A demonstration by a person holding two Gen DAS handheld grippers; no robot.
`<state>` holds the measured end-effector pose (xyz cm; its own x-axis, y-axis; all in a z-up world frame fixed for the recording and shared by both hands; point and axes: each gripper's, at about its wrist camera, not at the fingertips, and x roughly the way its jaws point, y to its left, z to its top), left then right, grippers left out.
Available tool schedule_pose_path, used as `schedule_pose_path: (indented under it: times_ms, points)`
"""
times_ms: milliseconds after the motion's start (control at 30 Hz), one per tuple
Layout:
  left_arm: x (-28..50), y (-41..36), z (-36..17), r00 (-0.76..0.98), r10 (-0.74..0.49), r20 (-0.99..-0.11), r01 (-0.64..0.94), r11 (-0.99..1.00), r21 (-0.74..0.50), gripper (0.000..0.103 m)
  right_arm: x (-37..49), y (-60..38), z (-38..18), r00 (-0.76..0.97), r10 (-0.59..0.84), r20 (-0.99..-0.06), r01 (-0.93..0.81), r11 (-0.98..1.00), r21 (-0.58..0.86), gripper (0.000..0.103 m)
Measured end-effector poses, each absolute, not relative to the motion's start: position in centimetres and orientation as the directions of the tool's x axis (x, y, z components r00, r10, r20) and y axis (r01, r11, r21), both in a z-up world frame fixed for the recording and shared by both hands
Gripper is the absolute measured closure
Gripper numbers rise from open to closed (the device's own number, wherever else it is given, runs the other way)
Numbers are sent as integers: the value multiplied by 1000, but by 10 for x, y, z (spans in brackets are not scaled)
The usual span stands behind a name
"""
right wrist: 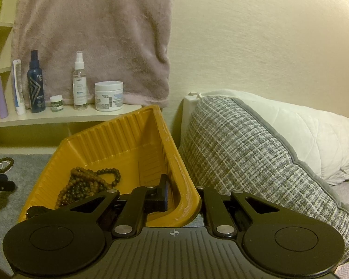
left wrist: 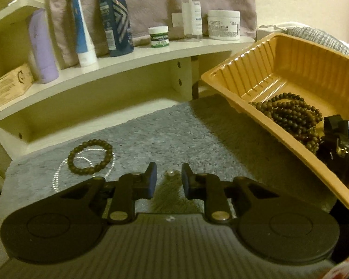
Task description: Organize jewelry
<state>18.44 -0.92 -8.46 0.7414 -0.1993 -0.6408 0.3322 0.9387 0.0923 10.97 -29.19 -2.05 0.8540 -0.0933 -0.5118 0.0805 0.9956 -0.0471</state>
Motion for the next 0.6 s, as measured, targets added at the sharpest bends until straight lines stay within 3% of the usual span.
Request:
schedule_pose_path:
  times_ms: [267, 400, 600]
  points:
    - [190, -13, -93, 741, -192, -643, 322, 943, 90, 87, 111, -291, -21, 853, -94, -514, 80, 996, -50, 93]
    - [190, -15, -93, 742, -192, -643, 327, 940, 97, 94, 111, -292, -22, 851, -96, -516, 82, 995, -50, 92]
    - [187, -17, -89, 753, -183, -632, 329, 937, 121, 95, 112, -292, -22, 852, -95, -516, 82, 995, -49, 92]
